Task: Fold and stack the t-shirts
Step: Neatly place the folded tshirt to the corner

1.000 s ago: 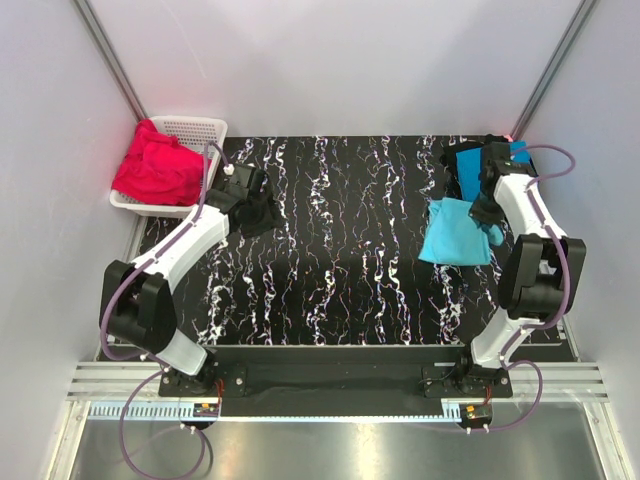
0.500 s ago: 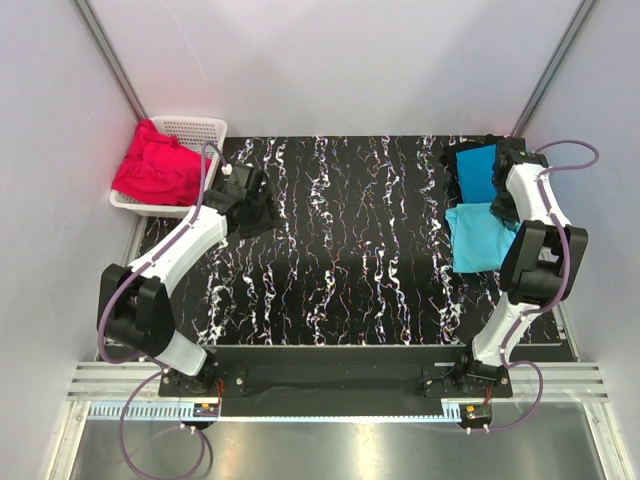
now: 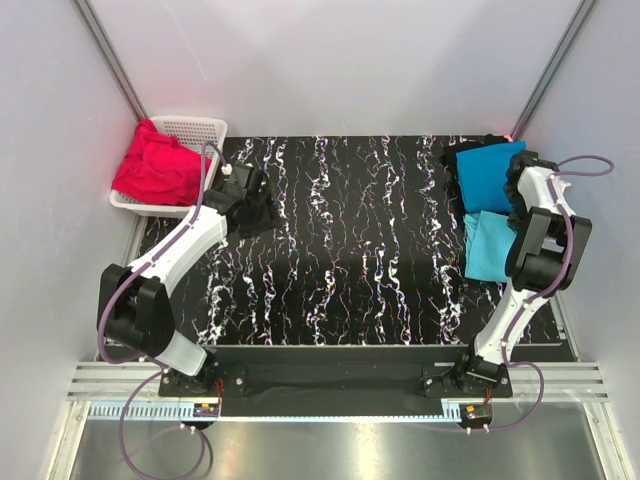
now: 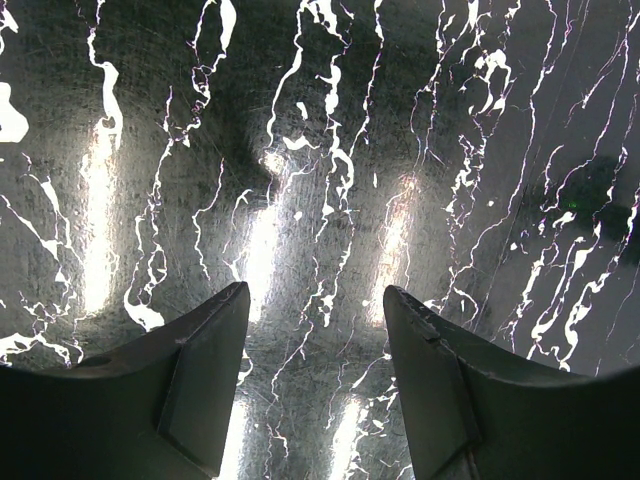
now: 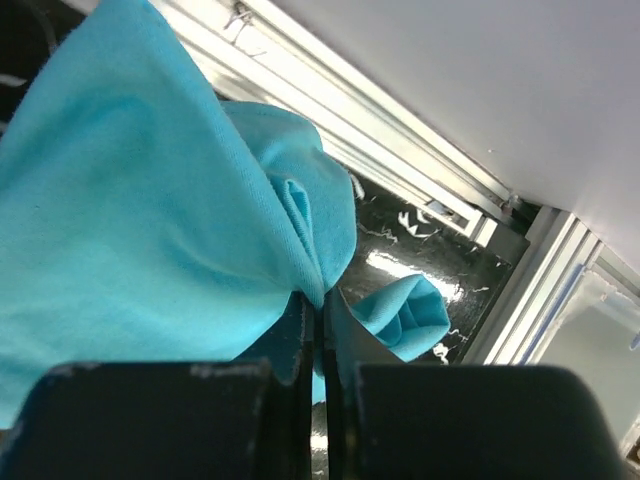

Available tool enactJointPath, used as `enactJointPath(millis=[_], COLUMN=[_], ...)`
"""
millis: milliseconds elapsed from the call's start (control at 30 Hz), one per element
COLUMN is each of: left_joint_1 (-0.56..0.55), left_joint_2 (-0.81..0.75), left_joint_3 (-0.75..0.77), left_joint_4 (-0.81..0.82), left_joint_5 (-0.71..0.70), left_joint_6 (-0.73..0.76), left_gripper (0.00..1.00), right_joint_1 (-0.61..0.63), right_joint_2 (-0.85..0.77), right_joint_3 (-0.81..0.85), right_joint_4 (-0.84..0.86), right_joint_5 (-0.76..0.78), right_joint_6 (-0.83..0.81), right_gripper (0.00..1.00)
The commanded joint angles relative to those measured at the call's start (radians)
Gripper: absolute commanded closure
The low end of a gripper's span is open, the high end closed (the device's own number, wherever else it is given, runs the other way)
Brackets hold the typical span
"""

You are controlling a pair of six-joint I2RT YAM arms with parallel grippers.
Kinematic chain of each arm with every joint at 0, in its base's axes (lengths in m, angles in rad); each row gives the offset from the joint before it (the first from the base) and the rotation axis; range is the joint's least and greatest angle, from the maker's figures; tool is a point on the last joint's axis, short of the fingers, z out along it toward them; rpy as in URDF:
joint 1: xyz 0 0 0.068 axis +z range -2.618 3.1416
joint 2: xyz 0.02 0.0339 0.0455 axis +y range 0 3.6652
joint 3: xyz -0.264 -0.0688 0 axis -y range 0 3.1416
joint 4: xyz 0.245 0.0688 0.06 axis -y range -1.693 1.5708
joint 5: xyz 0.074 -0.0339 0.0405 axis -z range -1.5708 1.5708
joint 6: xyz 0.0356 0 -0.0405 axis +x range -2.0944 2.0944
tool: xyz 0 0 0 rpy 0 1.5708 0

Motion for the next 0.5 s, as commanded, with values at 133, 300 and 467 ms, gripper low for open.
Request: enactJointPath(millis=[133, 300, 467], left_joint_1=[0.004, 0.004, 0.004], left_joint_2=[-0.029, -0.021, -0.017], left_joint_3=[0.049, 0.060, 0.061], left_joint_4=[-0.011, -0.016, -0.017], left_joint_5=[-0.019, -0.019, -0.016], left_joint_6=[0.019, 0.025, 0.026], left_gripper=[0.38, 0.38, 0.38], right_joint_1=[-0.079, -0.083, -0.083], right_joint_2=[0.039, 0.061, 0.015], right_joint_3=[0.064, 0.062, 0.039], right_joint_4=[0.010, 0.033, 0.054], right_joint_5=[0.069, -0.002, 0.006], right_joint_6=[0.001, -0.009, -0.007], right_gripper=[1.00, 0.66, 0.49])
